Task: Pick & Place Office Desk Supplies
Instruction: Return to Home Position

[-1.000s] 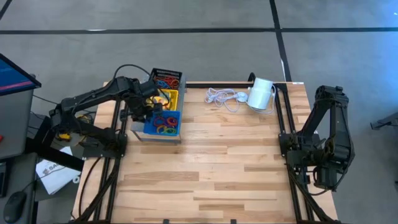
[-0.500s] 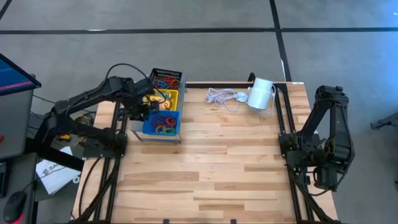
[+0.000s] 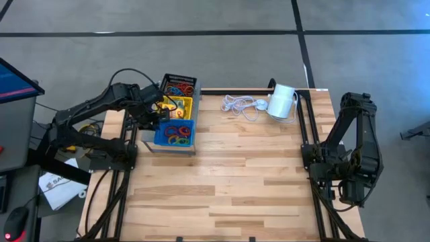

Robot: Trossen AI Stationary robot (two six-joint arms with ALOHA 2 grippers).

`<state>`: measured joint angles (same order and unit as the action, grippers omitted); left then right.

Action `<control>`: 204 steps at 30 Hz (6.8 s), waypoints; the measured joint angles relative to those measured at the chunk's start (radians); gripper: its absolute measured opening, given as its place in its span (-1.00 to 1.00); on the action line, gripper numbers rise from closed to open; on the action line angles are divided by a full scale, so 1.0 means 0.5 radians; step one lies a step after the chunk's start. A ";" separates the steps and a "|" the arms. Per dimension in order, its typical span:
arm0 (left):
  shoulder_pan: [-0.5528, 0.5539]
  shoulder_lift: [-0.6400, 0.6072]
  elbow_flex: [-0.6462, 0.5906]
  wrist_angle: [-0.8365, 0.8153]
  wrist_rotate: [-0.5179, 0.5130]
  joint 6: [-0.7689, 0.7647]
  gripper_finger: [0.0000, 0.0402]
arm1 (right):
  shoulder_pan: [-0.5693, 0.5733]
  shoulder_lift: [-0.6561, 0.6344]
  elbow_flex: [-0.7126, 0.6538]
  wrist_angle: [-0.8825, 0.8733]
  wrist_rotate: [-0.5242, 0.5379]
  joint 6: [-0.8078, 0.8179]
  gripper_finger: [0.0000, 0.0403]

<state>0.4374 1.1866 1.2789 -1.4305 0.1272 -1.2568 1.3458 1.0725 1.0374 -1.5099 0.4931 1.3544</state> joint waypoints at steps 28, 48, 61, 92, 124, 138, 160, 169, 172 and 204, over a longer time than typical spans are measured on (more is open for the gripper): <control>-0.064 -0.812 0.000 0.446 -0.002 0.438 -0.62 | -0.166 -0.063 0.097 -0.048 0.303 0.013 -0.42; -1.076 -1.368 -0.627 1.572 -0.195 1.992 -0.62 | -0.306 -1.532 -0.049 1.160 0.958 -1.742 -0.55; -1.155 -1.922 -1.215 1.876 -0.224 2.239 -0.62 | 0.171 -2.099 -0.369 1.833 1.271 -2.784 -0.60; -1.154 -1.940 -1.295 1.832 -0.224 2.347 -0.62 | 0.188 -2.054 -0.690 1.998 1.547 -2.751 -0.65; -1.154 -1.940 -1.295 1.842 -0.225 2.338 -0.62 | -1.569 -1.007 -0.693 2.695 -0.058 -2.699 -0.65; -1.154 -1.940 -1.295 1.844 -0.225 2.338 -0.62 | -2.761 -0.955 -0.698 2.614 -1.480 -2.709 -0.65; -1.154 -1.939 -1.297 1.830 -0.225 2.333 -0.62 | -3.252 -1.684 -1.199 2.677 -1.524 -2.471 -0.65; -1.154 -1.920 -1.477 1.976 -0.310 2.341 -0.62 | -3.189 -1.847 -1.473 2.785 -1.350 -2.439 -0.65; -1.154 -1.921 -1.519 2.083 -0.306 2.372 -0.62 | -3.189 -1.876 -1.508 2.794 -1.357 -2.447 -0.65; -1.355 -1.933 -1.937 2.375 0.623 2.289 -0.62 | -3.189 -1.942 -1.733 2.882 -1.515 -2.354 -0.65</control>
<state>-0.2404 0.2203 0.3103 -0.2428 0.4386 -0.1122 -0.2489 0.1013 0.1711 -0.0688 -0.2646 0.1773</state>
